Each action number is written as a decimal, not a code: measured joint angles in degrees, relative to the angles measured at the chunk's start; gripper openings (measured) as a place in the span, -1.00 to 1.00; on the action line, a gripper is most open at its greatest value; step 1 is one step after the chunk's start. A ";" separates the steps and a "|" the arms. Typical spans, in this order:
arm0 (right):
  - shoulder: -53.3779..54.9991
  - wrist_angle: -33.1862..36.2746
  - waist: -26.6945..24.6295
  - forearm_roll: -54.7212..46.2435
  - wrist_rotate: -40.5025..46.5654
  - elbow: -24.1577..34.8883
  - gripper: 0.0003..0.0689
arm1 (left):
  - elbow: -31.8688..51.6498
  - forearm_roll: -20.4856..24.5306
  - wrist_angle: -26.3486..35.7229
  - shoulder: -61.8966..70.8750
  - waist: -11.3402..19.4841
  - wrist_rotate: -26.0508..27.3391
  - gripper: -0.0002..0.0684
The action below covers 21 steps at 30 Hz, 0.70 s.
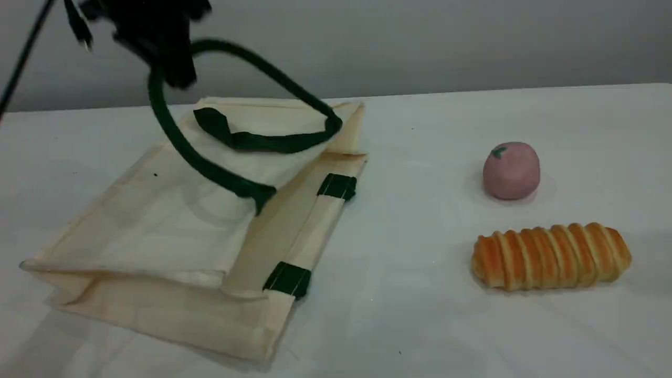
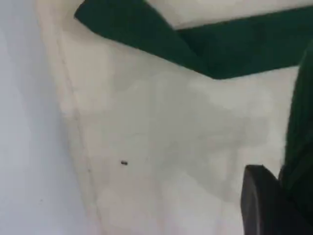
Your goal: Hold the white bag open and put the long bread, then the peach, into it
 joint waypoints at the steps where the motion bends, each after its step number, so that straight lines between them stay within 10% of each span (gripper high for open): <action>1: 0.54 0.07 0.00 0.00 0.00 0.00 0.64 | -1.57 0.00 1.62 -0.42 0.00 0.00 -0.79; 21: 14.31 6.07 0.74 2.46 -16.94 0.07 0.64 | -8.92 -8.48 3.09 -11.76 -3.54 11.95 -0.79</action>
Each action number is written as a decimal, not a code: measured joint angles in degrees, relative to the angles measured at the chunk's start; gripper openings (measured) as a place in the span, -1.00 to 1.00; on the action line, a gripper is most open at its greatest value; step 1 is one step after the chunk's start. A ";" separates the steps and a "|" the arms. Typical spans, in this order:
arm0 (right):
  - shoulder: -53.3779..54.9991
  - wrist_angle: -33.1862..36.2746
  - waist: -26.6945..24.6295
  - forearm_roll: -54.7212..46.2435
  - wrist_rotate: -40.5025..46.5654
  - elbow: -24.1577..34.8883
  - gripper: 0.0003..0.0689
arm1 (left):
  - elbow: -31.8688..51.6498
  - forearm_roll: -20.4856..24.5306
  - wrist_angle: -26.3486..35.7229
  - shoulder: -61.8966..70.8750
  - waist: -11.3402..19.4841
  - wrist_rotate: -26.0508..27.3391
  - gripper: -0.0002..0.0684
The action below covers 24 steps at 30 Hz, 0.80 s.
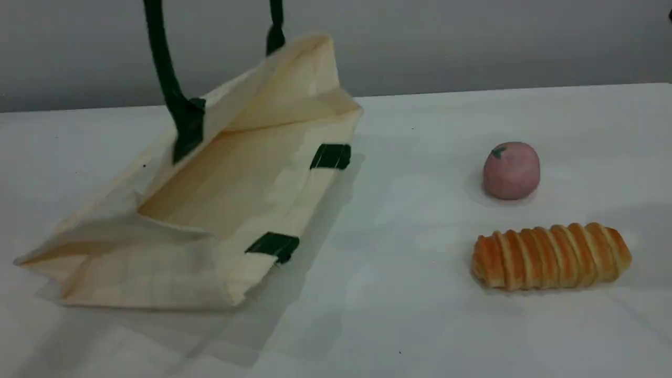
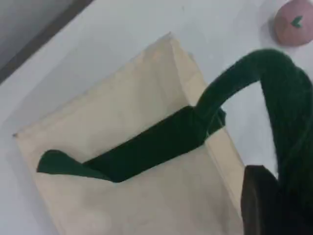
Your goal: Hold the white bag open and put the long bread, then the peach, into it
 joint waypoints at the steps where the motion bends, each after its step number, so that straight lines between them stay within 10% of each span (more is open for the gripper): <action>1: 0.00 0.56 0.47 0.08 -2.05 0.00 0.64 | 0.00 0.00 0.00 -0.72 0.00 -0.06 -0.79; 12: 1.89 2.97 11.82 0.27 -27.72 0.00 0.63 | 0.00 -4.06 -0.14 -5.86 -0.83 1.93 -0.79; 24: 11.20 3.17 13.56 3.15 -32.58 0.00 0.63 | 0.00 -1.26 -0.19 -5.86 -2.31 2.93 -0.79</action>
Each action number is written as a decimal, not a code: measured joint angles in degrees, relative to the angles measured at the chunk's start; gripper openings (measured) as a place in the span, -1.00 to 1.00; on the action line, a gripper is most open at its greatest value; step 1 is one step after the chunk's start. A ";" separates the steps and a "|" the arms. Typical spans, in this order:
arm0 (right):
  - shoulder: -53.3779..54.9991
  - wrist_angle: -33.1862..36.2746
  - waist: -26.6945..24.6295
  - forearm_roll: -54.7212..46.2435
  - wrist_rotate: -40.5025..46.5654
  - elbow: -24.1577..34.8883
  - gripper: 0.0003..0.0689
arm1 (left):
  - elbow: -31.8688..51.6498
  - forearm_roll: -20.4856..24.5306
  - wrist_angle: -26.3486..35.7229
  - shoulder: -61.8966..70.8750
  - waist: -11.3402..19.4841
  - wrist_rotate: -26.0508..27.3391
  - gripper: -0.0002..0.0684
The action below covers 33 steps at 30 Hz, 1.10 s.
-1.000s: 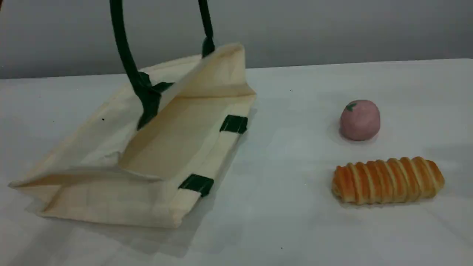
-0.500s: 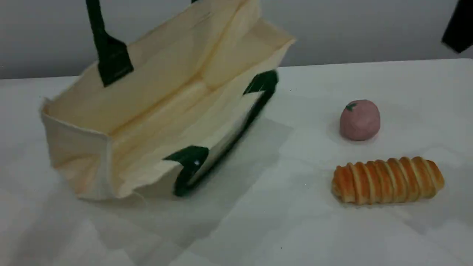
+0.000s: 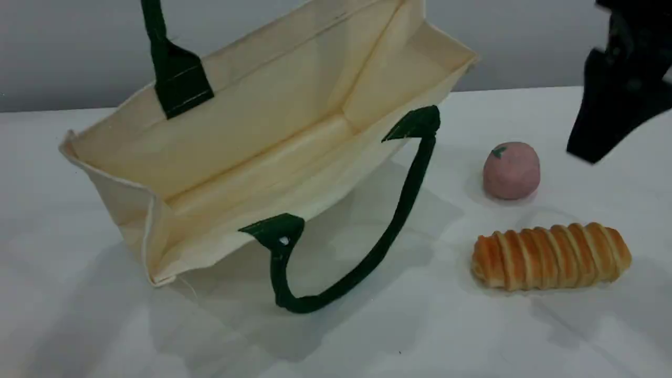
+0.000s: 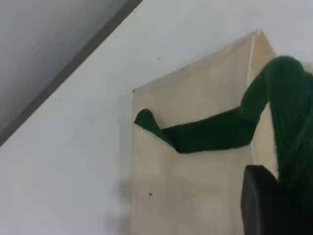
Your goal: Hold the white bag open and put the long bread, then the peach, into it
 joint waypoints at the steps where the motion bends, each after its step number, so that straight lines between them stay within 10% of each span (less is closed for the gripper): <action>1: 0.87 0.00 0.00 0.34 -0.52 0.00 0.63 | 0.00 0.66 0.00 0.00 0.00 0.00 -0.79; 33: 19.04 -13.59 0.00 1.98 -5.37 0.04 0.63 | 0.00 2.54 -0.02 0.00 0.06 -2.25 -0.79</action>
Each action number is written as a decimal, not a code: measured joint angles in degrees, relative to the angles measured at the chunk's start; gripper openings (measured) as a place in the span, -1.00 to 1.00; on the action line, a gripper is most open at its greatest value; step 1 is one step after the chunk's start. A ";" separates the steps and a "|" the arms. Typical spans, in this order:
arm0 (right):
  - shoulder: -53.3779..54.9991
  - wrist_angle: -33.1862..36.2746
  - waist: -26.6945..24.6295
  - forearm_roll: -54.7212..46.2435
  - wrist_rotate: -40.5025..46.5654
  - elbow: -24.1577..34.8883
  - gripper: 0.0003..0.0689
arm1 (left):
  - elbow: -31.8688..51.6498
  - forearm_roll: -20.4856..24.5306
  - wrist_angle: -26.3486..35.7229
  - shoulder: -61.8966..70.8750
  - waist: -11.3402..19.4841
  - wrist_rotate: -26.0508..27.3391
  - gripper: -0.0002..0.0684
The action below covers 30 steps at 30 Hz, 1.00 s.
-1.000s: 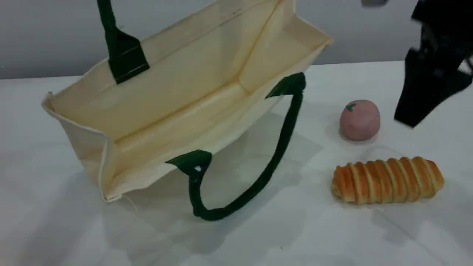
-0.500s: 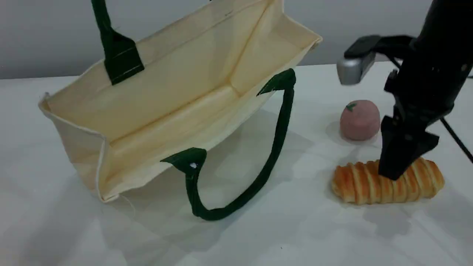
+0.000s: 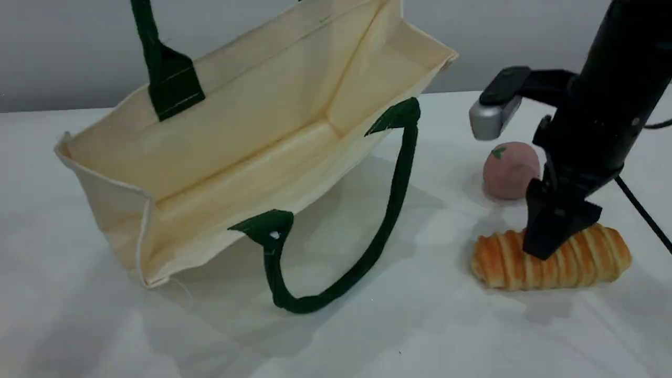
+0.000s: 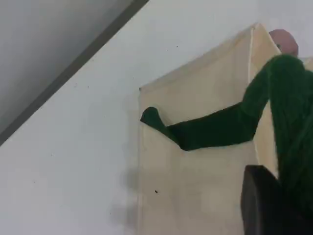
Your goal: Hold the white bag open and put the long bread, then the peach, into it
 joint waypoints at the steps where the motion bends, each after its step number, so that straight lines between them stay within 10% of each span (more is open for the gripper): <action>1: 0.62 -0.12 0.00 0.00 0.00 0.00 0.63 | 0.00 0.00 0.00 0.00 0.00 0.00 -0.79; 16: 6.85 -6.04 0.00 -0.07 0.00 -0.10 0.59 | 0.00 0.00 0.00 0.00 0.00 0.00 -0.79; 30: 7.73 -6.00 -0.03 -0.11 6.21 -0.10 -0.34 | 0.00 0.05 0.00 0.00 0.00 0.00 -0.79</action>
